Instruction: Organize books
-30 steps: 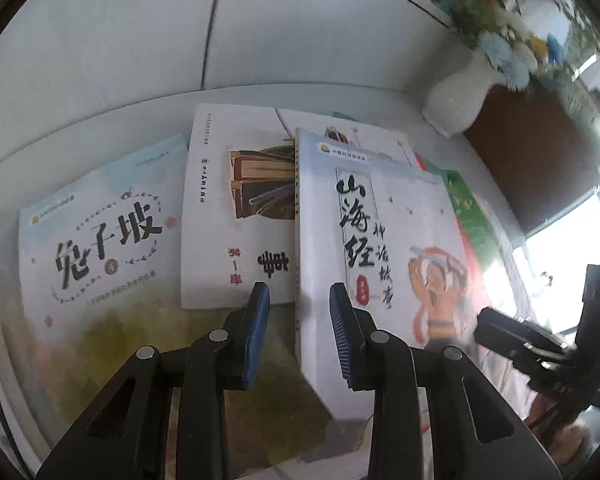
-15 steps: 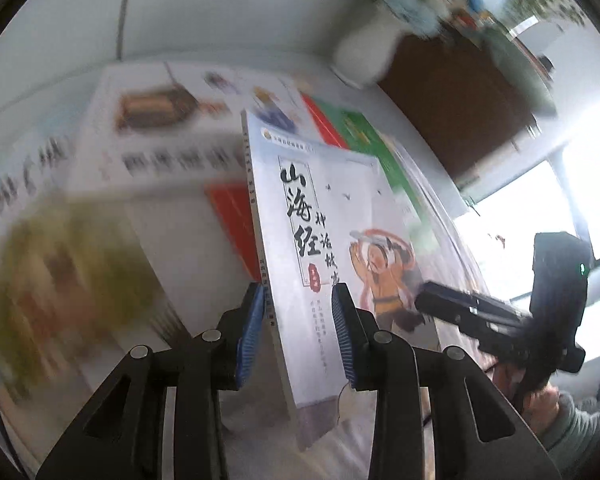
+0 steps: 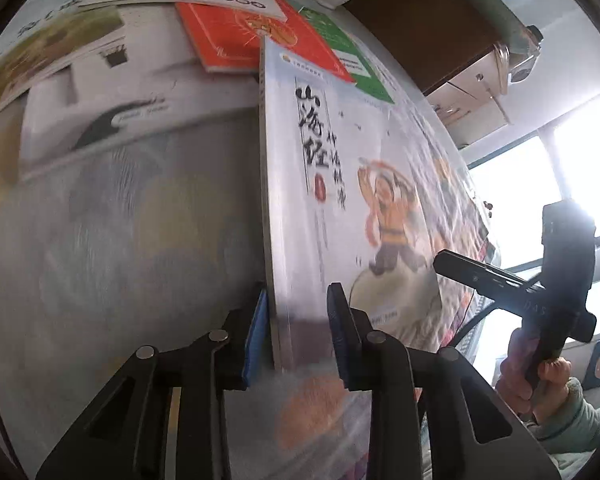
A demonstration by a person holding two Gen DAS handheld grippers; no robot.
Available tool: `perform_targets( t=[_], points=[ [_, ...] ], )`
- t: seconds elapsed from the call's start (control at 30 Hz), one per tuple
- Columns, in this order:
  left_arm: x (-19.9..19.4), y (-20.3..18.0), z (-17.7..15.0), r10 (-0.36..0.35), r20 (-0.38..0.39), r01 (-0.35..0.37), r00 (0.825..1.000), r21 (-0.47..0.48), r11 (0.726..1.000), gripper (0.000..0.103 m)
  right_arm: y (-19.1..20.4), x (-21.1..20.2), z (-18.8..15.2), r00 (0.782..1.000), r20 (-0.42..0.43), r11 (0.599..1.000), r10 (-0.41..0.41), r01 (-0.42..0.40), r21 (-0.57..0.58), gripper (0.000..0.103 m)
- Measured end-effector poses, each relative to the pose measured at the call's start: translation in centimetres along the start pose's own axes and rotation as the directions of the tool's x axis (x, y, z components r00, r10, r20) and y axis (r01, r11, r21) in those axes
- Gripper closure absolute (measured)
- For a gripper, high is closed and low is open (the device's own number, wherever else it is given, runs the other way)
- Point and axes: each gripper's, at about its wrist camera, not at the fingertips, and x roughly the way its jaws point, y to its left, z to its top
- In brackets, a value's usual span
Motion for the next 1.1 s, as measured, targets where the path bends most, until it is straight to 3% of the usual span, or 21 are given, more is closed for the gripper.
perform_targets(
  t=[0.13,0.3,0.4,0.47,0.53,0.57,0.67,0.73,0.83,0.9,0.97,1.07,1.1],
  points=[
    [-0.1,0.6,-0.2,-0.009,0.024,0.010,1.000,-0.036,0.999,0.078,0.8,0.0,-1.3,0.999,0.017,0.997,-0.048,0.049,-0.057,0.076],
    [-0.3,0.5,0.2,-0.030,0.040,0.033,0.999,-0.075,0.997,0.078,1.4,0.7,-2.0,0.998,0.045,0.998,-0.051,0.053,-0.038,0.078],
    [-2.1,-0.1,0.4,-0.161,0.100,0.171,0.982,-0.104,0.980,0.078,1.3,0.7,-2.0,0.997,0.057,0.998,-0.051,0.053,-0.037,0.078],
    [-3.5,-0.6,0.7,-0.263,0.146,0.280,0.954,-0.109,0.954,0.078,0.8,0.6,-2.2,0.998,0.060,1.000,-0.017,0.018,-0.011,0.078],
    [-3.4,-0.9,1.0,-0.308,0.156,0.327,0.938,-0.119,0.937,0.078,-0.1,0.5,-2.4,0.997,0.064,0.999,0.032,-0.034,0.038,0.078],
    [-2.9,-0.8,1.1,-0.313,0.149,0.333,0.938,-0.138,0.933,0.078,-0.4,0.5,-2.4,0.997,0.069,0.997,0.047,-0.051,0.057,0.078],
    [-0.9,-0.3,0.8,-0.222,0.119,0.240,0.968,-0.170,0.956,0.078,-0.7,0.4,-2.7,0.995,0.082,0.995,0.055,-0.062,0.077,0.078],
    [0.4,0.3,0.4,-0.173,0.095,0.189,0.980,-0.194,0.963,0.091,-0.5,0.4,-2.8,0.995,0.088,0.996,0.048,-0.054,0.072,0.078],
    [1.2,0.5,-0.2,-0.132,0.082,0.147,0.988,-0.206,0.967,0.092,-0.5,0.4,-3.0,0.994,0.096,0.995,0.051,-0.058,0.078,0.078],
    [1.5,0.1,-0.2,-0.162,0.081,0.176,0.983,-0.214,0.961,0.092,-0.8,0.3,-2.8,0.994,0.088,0.993,0.062,-0.071,0.094,0.078],
    [1.1,-0.2,0.2,-0.241,0.101,0.258,0.965,-0.240,0.936,0.092,-1.6,0.3,-2.7,0.993,0.066,0.986,0.095,-0.104,0.134,0.077],
    [0.5,-0.2,1.4,-0.414,0.146,0.439,0.899,-0.308,0.844,0.092,-4.1,-0.3,-3.1,0.970,0.045,0.931,0.238,-0.241,0.275,0.069],
    [0.5,-0.2,1.6,-0.442,0.152,0.467,0.884,-0.323,0.823,0.092,-5.0,-0.5,-3.5,0.956,0.060,0.902,0.287,-0.291,0.321,0.062]
  ],
)
